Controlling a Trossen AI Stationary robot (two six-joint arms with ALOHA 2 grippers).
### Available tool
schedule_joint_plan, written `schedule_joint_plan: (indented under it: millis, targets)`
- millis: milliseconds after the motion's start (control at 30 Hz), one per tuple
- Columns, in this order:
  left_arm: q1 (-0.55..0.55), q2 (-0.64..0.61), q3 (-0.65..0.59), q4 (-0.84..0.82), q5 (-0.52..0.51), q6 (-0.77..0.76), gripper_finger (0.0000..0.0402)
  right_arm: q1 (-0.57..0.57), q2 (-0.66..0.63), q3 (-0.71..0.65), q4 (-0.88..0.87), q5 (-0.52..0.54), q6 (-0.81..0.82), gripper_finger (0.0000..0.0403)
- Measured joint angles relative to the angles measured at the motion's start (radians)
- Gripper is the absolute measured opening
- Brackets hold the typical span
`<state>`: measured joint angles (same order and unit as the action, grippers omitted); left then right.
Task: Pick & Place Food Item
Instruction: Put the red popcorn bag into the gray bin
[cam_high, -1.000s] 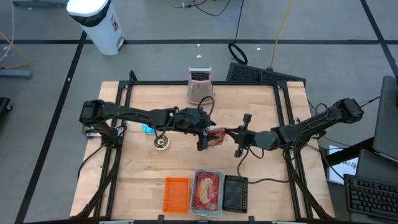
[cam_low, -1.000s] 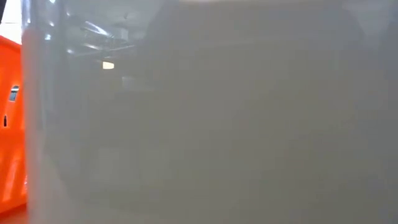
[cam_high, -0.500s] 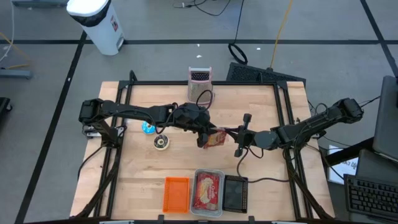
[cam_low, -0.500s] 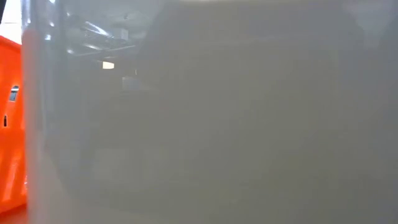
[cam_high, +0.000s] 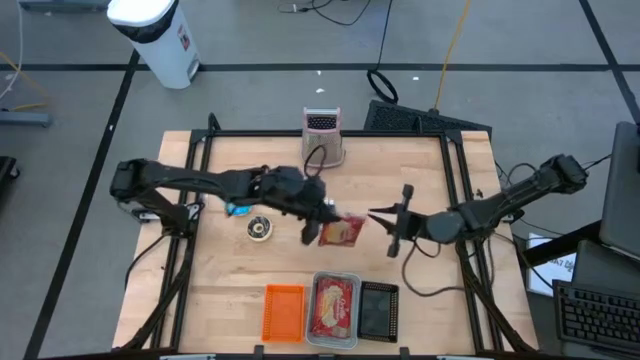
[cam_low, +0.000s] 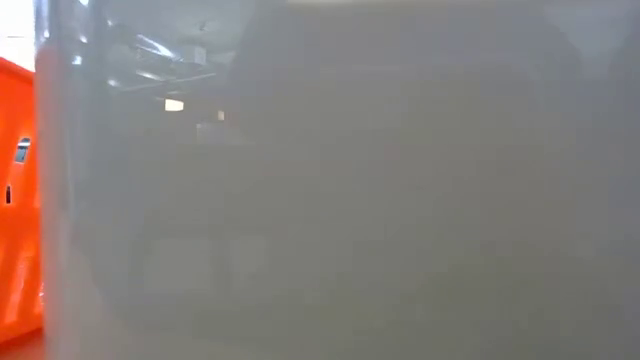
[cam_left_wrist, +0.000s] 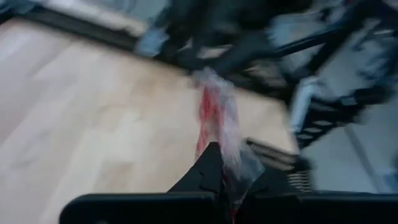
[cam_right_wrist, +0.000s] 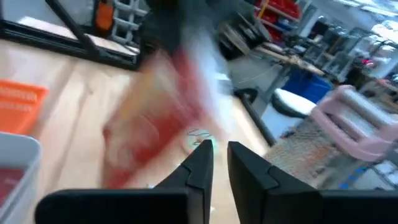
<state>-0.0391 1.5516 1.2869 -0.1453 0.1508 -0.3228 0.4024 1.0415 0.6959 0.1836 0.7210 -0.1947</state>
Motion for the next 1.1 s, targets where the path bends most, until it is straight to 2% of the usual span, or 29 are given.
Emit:
schedule_joint_plan:
  millis: [167,333,500,700,1100]
  targets:
    - [-0.143,-0.024,0.002,0.039,-0.02,-0.035,0.0003,0.069,-0.077,0.0,-0.062,0.073,0.042,0.0063]
    - [-0.279,0.046,0.0,0.082,-0.077,-0.151,0.0002,0.104,-0.104,0.0,-0.091,0.094,0.068,0.0074]
    - [-0.367,0.116,0.0,0.161,-0.148,-0.208,0.0001,0.118,-0.1,0.0,-0.09,0.091,0.071,0.0072]
    - [-0.391,0.184,-0.001,0.175,-0.176,-0.239,0.0001,0.118,-0.099,0.0,-0.089,0.09,0.083,0.0071]
    - [-0.374,0.275,0.0,0.203,-0.098,-0.344,0.0,0.117,-0.099,0.0,-0.091,0.09,0.07,0.007]
